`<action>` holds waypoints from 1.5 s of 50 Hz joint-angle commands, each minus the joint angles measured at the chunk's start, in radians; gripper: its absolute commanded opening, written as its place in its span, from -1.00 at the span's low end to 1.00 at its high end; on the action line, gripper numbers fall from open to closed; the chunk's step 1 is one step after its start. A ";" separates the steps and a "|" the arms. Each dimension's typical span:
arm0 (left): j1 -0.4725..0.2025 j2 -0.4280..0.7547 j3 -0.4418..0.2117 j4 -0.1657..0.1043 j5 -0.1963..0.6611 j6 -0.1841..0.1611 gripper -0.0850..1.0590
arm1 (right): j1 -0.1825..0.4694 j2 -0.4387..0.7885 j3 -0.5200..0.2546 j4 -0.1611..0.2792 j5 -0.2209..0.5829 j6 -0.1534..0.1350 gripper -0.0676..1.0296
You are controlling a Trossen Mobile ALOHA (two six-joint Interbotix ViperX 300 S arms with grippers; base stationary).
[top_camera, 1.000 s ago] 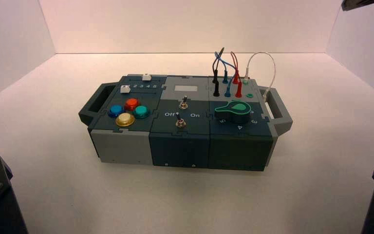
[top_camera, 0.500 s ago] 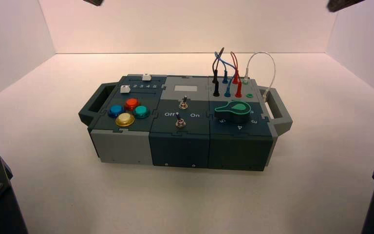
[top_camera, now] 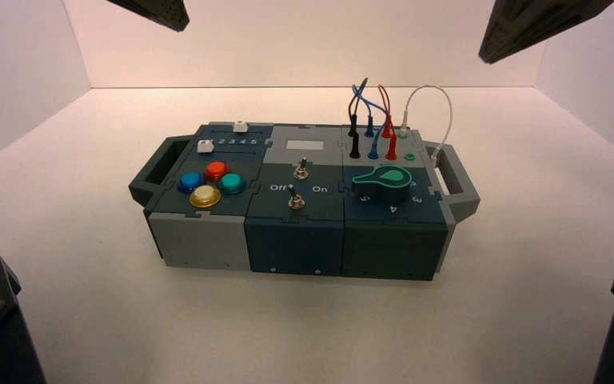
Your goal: Turn the knob to position 1.
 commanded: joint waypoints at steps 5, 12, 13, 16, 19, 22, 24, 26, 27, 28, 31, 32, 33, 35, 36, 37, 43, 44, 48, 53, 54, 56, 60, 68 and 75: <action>-0.002 0.003 0.003 -0.003 -0.023 0.000 -0.91 | 0.077 0.069 -0.034 0.037 -0.011 0.002 -0.92; -0.002 0.003 0.009 -0.002 -0.034 0.000 -0.91 | 0.114 0.118 -0.049 0.043 -0.021 0.005 -0.92; -0.002 0.003 0.009 -0.002 -0.035 0.000 -0.91 | 0.118 0.124 -0.052 0.044 -0.025 0.005 -0.92; -0.002 0.005 0.009 -0.002 -0.037 0.000 -0.91 | 0.127 0.137 -0.057 0.046 -0.029 0.006 -0.92; -0.002 0.009 0.009 -0.005 -0.037 -0.002 -0.91 | 0.141 0.156 -0.057 0.054 -0.034 0.008 -0.92; -0.003 0.009 0.009 -0.008 -0.035 0.000 -0.91 | 0.155 0.175 -0.058 0.057 -0.037 0.008 -0.92; -0.003 0.009 0.009 -0.011 -0.035 0.000 -0.91 | 0.164 0.186 -0.058 0.060 -0.041 0.008 -0.92; -0.005 0.009 0.009 -0.012 -0.035 -0.002 -0.91 | 0.167 0.189 -0.058 0.060 -0.043 0.008 -0.92; -0.006 0.009 0.011 -0.012 -0.035 -0.002 -0.91 | 0.173 0.196 -0.058 0.063 -0.048 0.008 -0.92; -0.009 0.009 0.011 -0.014 -0.037 0.000 -0.91 | 0.186 0.209 -0.060 0.067 -0.057 0.008 -0.92; -0.015 0.009 0.014 -0.014 -0.037 0.000 -0.91 | 0.199 0.229 -0.061 0.081 -0.074 0.008 -0.92; -0.015 0.009 0.014 -0.014 -0.037 0.000 -0.91 | 0.202 0.235 -0.063 0.083 -0.080 0.006 -0.92; -0.015 0.009 0.014 -0.014 -0.035 0.000 -0.91 | 0.204 0.241 -0.066 0.084 -0.083 0.008 -0.92; -0.015 0.011 0.014 -0.014 -0.037 0.000 -0.91 | 0.210 0.255 -0.069 0.087 -0.086 0.006 -0.92; -0.015 0.011 0.015 -0.014 -0.037 0.000 -0.91 | 0.212 0.261 -0.072 0.089 -0.086 0.006 -0.92; -0.015 0.011 0.015 -0.015 -0.035 0.000 -0.91 | 0.216 0.267 -0.075 0.089 -0.087 0.006 -0.92; -0.017 0.011 0.017 -0.020 -0.035 0.000 -0.91 | 0.238 0.304 -0.089 0.097 -0.091 0.006 -0.92; -0.018 0.011 0.015 -0.021 -0.035 0.000 -0.91 | 0.239 0.307 -0.091 0.097 -0.091 0.006 -0.92; -0.025 0.011 0.018 -0.025 -0.037 0.000 -0.91 | 0.258 0.339 -0.094 0.106 -0.100 0.006 -0.92; -0.025 0.011 0.021 -0.025 -0.035 0.000 -0.91 | 0.261 0.365 -0.092 0.109 -0.104 0.005 -0.92; -0.025 0.009 0.023 -0.025 -0.037 0.002 -0.91 | 0.262 0.377 -0.092 0.110 -0.107 0.005 -0.92; -0.025 0.009 0.023 -0.025 -0.037 0.003 -0.91 | 0.262 0.388 -0.091 0.110 -0.112 0.005 -0.92; -0.025 0.006 0.023 -0.025 -0.037 0.005 -0.91 | 0.264 0.400 -0.092 0.110 -0.120 0.003 -0.92; -0.025 0.003 0.023 -0.025 -0.037 0.006 -0.91 | 0.264 0.436 -0.094 0.110 -0.138 0.003 -0.92; -0.025 0.002 0.023 -0.025 -0.040 0.009 -0.91 | 0.264 0.463 -0.095 0.109 -0.144 -0.002 -0.92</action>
